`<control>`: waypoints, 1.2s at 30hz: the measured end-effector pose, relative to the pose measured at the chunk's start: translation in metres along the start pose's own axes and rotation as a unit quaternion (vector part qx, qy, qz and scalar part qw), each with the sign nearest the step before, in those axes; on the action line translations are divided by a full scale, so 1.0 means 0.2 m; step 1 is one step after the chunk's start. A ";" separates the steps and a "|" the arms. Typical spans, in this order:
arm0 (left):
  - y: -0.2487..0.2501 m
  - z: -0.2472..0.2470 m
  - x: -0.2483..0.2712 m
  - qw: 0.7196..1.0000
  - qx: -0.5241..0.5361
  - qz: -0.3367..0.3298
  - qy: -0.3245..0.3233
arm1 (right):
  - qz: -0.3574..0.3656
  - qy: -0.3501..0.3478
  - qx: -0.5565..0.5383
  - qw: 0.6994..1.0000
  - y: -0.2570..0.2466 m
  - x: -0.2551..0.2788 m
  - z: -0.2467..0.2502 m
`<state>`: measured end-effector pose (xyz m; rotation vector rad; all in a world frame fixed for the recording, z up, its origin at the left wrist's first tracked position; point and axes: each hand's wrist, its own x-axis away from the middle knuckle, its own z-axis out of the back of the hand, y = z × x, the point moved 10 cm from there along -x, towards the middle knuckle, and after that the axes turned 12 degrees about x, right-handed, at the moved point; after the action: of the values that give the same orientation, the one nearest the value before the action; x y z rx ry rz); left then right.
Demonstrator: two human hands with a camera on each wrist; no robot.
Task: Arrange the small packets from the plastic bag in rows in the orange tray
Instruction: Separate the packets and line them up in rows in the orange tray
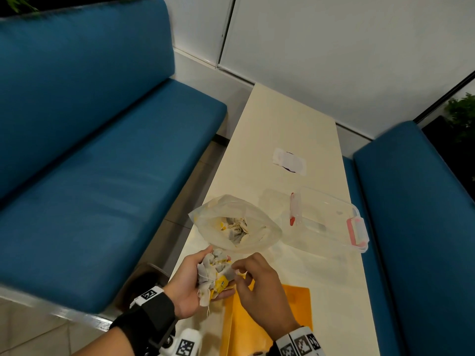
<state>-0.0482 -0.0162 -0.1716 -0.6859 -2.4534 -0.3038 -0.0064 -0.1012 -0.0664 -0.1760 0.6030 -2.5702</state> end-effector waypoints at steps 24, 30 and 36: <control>0.05 0.06 0.03 0.998 -0.005 -0.028 0.063 | -0.188 -0.079 -0.162 0.965 0.23 0.04 -0.11; 0.04 0.03 0.05 0.998 -0.014 -0.022 0.057 | -0.121 -0.056 -0.095 0.987 0.16 0.01 -0.08; 0.04 0.01 0.05 0.998 -0.005 -0.022 0.055 | -0.105 -0.040 -0.055 0.992 0.16 0.01 -0.10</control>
<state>-0.0523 -0.0048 -0.1667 -0.6046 -2.3665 -0.3600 0.0007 -0.1192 -0.0978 -0.3975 0.7296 -2.7156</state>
